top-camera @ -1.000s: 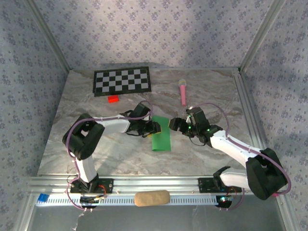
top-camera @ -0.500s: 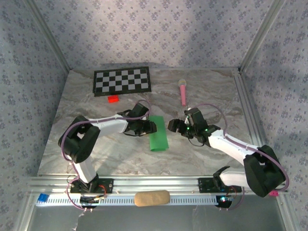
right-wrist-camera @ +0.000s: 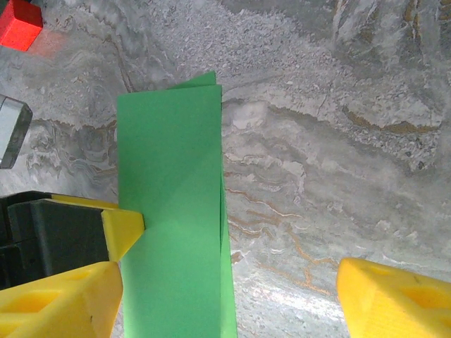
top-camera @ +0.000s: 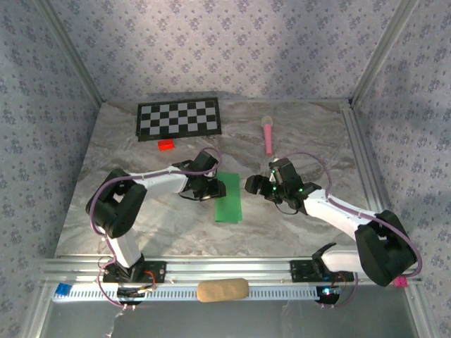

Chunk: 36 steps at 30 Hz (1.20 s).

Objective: Fold a paper plane with a square sheet of paper (pick it up from the middle)
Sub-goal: First fold the square sheet of paper in half at the center of the table.

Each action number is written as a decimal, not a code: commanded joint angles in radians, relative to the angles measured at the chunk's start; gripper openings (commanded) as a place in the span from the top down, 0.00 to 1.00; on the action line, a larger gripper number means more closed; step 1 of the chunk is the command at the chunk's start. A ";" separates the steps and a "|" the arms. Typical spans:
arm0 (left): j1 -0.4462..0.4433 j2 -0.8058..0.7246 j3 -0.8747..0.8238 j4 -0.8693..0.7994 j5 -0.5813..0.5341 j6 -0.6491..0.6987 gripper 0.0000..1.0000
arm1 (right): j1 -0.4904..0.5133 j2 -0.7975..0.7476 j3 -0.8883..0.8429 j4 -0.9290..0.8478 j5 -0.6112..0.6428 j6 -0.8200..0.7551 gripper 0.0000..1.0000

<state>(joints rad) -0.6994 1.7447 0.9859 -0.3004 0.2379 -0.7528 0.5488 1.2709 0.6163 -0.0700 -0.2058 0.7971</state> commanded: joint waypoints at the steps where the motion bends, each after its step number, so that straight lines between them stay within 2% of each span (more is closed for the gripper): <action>1: 0.011 -0.019 0.000 -0.007 -0.020 -0.013 0.53 | 0.006 0.005 0.031 0.002 0.013 0.005 0.19; 10: 0.014 0.014 0.012 -0.013 -0.017 -0.010 0.51 | 0.006 0.007 0.030 0.001 0.016 0.003 0.19; 21: 0.015 0.057 0.043 -0.042 0.011 0.056 0.49 | 0.006 0.007 0.028 -0.004 0.022 0.002 0.18; 36: -0.002 0.103 0.090 -0.102 -0.024 0.091 0.46 | 0.007 0.010 0.031 -0.015 0.023 -0.001 0.18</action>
<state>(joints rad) -0.6891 1.7996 1.0679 -0.3939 0.2420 -0.6884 0.5488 1.2709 0.6209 -0.0711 -0.1982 0.7967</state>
